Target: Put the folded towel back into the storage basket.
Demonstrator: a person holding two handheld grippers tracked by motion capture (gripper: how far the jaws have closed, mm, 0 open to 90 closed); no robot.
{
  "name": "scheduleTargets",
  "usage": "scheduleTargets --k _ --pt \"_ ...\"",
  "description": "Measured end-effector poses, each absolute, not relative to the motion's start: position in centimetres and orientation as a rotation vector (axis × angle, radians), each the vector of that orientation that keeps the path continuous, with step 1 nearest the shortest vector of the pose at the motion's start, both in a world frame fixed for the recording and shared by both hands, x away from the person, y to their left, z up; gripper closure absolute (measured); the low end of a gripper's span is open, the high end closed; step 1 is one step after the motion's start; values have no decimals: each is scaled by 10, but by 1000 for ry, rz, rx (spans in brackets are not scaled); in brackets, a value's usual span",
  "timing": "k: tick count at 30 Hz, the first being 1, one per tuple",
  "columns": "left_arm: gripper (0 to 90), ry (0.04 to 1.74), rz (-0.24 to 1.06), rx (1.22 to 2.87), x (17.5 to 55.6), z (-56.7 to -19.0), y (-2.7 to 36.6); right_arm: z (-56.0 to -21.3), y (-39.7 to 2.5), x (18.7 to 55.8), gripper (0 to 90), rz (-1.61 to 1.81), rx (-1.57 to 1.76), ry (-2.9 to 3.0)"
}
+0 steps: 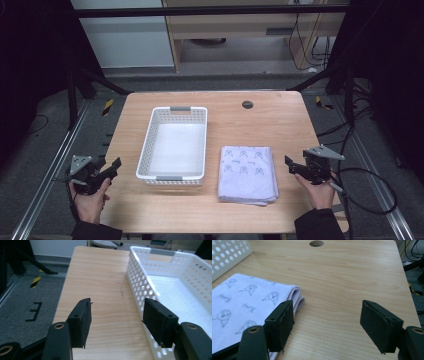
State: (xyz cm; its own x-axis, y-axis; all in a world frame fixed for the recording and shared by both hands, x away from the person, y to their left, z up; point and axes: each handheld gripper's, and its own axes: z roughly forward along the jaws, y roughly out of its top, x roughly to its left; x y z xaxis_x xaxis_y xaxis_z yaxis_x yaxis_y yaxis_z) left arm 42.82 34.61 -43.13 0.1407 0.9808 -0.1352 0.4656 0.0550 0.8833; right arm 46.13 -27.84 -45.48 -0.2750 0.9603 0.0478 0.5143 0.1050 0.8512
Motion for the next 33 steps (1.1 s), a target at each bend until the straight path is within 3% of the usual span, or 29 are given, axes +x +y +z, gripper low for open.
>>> scheduleTargets --k 16,33 --pt "394 1303 675 1610 425 -401 294 -430 -274 459 337 1214 1370 1850" --pt "410 1162 662 1663 431 -374 227 -381 -264 474 315 1276 1282 1820"
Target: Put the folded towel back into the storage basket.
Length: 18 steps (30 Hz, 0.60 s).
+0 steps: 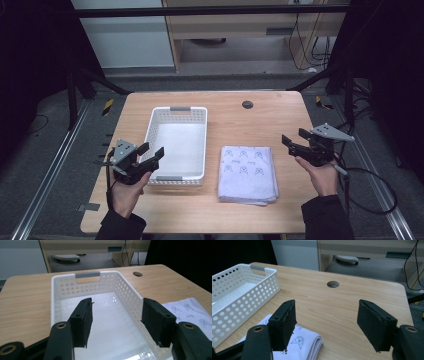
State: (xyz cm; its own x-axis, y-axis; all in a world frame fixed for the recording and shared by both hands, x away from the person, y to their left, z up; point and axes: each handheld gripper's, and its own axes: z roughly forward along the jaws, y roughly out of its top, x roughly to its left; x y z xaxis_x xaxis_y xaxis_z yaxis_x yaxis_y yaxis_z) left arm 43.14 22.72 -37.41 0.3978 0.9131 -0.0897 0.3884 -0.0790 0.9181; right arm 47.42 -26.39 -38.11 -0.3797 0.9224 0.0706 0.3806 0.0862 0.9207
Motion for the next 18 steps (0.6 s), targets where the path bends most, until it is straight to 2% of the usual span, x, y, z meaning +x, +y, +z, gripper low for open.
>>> scheduleTargets --k 18 --pt "413 1046 604 1789 442 -384 139 -379 -253 490 345 1263 1231 1895"
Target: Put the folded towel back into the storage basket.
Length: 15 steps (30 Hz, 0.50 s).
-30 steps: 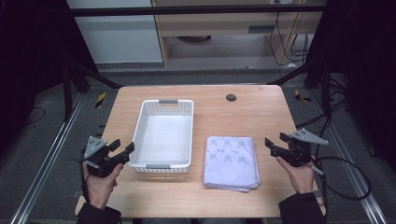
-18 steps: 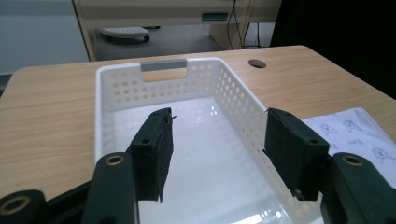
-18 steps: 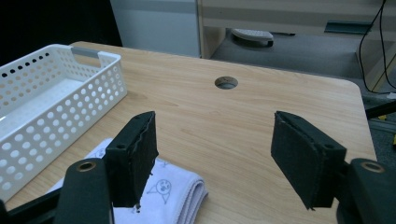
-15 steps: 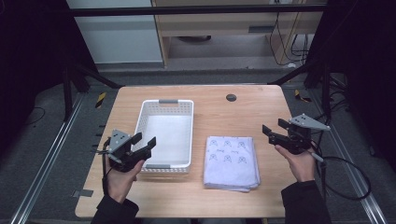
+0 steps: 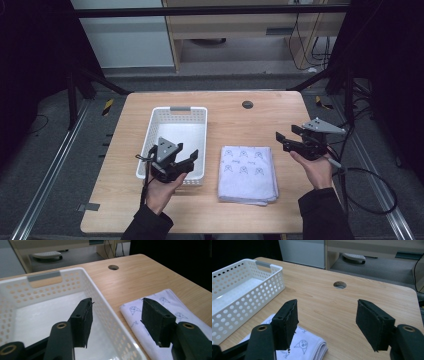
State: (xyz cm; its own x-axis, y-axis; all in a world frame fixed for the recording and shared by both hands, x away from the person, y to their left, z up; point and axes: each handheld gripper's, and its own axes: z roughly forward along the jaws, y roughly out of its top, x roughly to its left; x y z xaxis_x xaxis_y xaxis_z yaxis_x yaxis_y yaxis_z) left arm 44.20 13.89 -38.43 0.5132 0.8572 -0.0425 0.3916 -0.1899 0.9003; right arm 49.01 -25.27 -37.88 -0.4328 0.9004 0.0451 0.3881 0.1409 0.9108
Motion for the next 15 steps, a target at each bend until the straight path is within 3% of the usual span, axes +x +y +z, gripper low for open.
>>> scheduleTargets --k 15 --pt "446 1024 550 1871 443 -403 92 -387 -246 502 347 1249 1240 1925"
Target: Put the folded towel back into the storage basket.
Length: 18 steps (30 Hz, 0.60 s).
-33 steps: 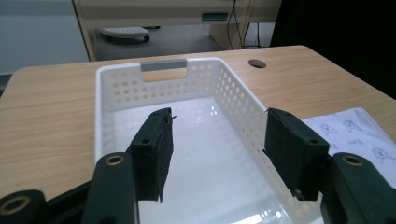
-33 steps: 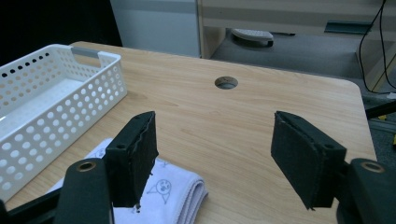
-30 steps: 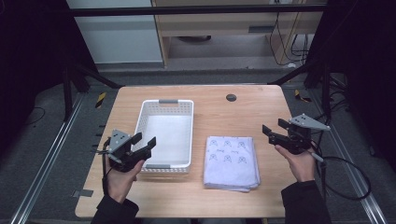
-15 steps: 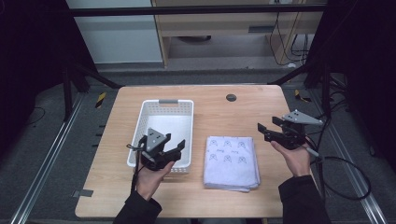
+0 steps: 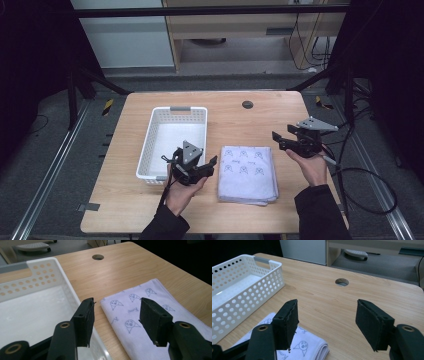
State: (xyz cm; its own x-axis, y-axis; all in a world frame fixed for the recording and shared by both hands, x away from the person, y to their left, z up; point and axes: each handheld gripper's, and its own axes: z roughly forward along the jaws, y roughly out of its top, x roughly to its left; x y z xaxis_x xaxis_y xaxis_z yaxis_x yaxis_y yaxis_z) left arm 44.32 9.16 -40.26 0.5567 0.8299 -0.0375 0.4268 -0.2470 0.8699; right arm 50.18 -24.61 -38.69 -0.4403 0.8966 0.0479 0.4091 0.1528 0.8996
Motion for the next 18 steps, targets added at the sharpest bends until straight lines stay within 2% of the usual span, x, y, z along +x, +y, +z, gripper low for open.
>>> scheduleTargets --k 18 --pt "487 988 473 1976 434 -432 62 -412 -239 511 353 1221 1274 1980"
